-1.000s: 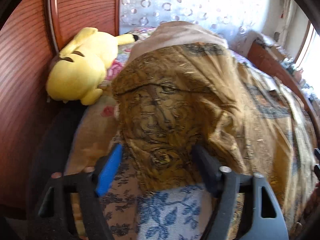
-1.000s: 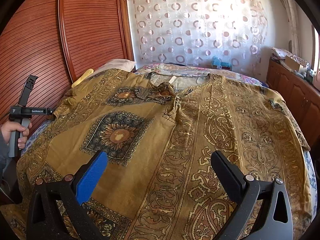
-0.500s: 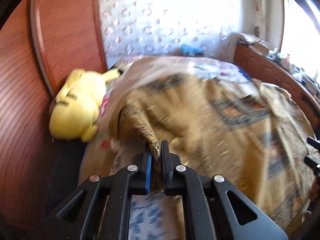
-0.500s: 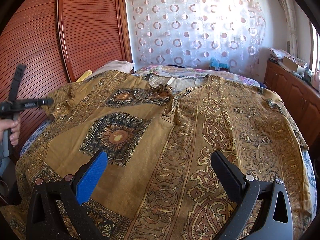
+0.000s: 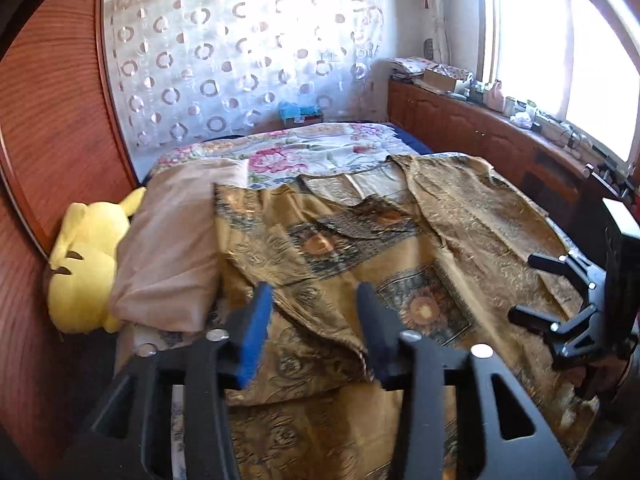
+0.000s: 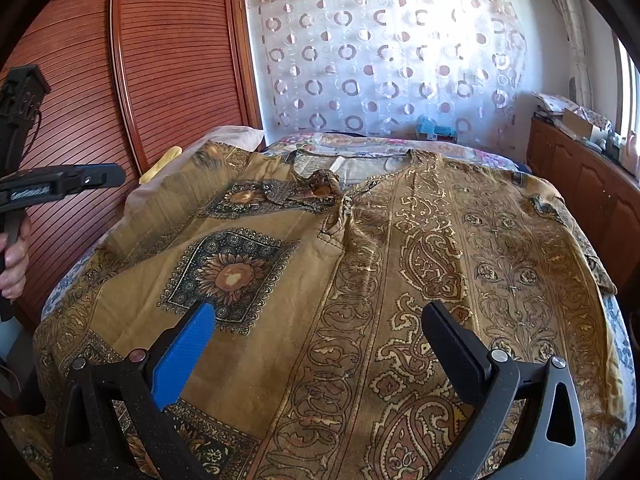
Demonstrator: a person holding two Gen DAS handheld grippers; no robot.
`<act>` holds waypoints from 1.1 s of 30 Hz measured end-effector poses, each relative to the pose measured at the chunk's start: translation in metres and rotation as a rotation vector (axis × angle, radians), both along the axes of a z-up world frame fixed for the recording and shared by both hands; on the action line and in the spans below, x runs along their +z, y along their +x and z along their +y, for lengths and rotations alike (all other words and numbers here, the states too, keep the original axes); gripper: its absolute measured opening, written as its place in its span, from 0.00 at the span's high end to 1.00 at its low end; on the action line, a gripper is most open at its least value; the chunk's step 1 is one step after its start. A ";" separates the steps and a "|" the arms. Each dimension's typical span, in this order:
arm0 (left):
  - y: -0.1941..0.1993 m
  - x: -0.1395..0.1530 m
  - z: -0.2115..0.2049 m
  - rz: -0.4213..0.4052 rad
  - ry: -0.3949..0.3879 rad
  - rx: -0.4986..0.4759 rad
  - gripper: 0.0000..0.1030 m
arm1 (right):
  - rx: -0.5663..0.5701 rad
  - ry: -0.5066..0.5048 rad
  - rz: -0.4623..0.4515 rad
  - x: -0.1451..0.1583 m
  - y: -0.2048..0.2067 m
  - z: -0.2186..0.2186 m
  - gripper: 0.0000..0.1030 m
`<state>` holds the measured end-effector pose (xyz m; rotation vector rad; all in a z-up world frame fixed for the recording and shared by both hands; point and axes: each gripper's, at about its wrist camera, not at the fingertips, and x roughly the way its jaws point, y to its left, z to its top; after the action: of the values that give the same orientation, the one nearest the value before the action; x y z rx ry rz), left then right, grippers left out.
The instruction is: Fold small clothes
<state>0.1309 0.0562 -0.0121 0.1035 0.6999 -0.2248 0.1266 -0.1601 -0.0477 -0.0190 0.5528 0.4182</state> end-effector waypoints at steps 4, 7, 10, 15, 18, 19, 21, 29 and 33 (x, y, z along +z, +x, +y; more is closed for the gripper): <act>-0.009 -0.004 0.014 0.000 -0.008 0.033 0.23 | -0.001 0.003 -0.001 0.000 0.000 -0.001 0.00; -0.010 -0.017 0.022 0.027 -0.034 0.047 0.22 | -0.009 0.002 -0.003 0.001 -0.001 -0.003 0.00; -0.006 -0.037 0.024 0.068 -0.031 0.063 0.22 | -0.008 -0.017 -0.011 0.005 -0.006 -0.004 0.00; -0.003 -0.059 0.026 0.102 -0.026 0.087 0.22 | 0.014 -0.014 -0.081 0.031 -0.028 -0.007 0.00; -0.001 -0.061 0.028 0.096 -0.016 0.094 0.22 | 0.037 -0.017 -0.108 0.044 -0.038 -0.005 0.00; -0.001 -0.061 0.029 0.094 -0.014 0.095 0.22 | 0.046 -0.018 -0.115 0.049 -0.040 -0.004 0.00; 0.001 -0.060 0.030 0.089 -0.006 0.100 0.22 | 0.061 -0.020 -0.129 0.055 -0.044 -0.001 0.00; 0.002 -0.055 0.042 0.067 0.011 0.119 0.22 | 0.097 -0.031 -0.144 0.065 -0.032 0.011 0.00; 0.003 -0.053 0.049 0.062 0.001 0.130 0.22 | 0.111 -0.040 -0.139 0.067 -0.015 0.021 0.00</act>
<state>0.1338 0.1049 -0.0655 0.0520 0.7658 -0.1032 0.1119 -0.1393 0.0191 -0.1169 0.4241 0.5098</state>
